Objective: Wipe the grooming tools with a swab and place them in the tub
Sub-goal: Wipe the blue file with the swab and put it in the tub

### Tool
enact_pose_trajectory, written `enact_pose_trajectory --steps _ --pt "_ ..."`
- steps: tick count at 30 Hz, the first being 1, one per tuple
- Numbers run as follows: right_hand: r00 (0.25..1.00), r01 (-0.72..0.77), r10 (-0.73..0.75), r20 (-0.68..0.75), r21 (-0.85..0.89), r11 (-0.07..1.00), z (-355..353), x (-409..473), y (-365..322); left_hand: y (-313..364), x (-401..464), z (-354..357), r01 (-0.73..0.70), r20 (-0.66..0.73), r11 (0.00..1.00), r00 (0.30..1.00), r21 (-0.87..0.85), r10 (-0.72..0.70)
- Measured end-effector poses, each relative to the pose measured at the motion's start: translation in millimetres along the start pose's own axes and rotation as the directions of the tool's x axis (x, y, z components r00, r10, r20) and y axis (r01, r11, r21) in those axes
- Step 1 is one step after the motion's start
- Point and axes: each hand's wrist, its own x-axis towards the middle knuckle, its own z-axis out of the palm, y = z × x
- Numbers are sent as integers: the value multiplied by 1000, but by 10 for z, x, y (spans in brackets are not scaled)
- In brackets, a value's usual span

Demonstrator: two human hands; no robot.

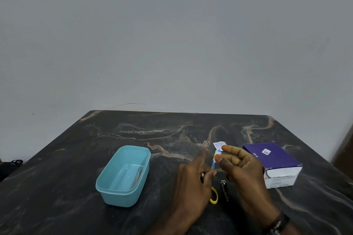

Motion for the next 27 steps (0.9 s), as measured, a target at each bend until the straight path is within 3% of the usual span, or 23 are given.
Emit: enact_pose_trajectory --steps 6,9,12,16,24,27 --pt "1000 13 -11 17 -66 998 35 -1 94 24 -30 -73 -133 0 936 990 325 140" --pt "1000 17 -16 17 -79 997 39 0 96 15 -35 -77 -197 55 844 979 499 196" --pt "999 35 -35 -2 -64 997 46 -4 73 19 -30 -89 -217 50 798 972 562 229" --pt "996 72 -73 -51 -24 997 20 -18 1 26 -50 -61 -256 41 767 957 588 287" --pt "999 5 -3 41 -35 999 40 -4 91 48 -18 -115 -249 61 813 965 526 256" --pt "999 -15 14 45 14 1000 36 -14 56 69 -4 -120 -260 102 864 965 431 240"
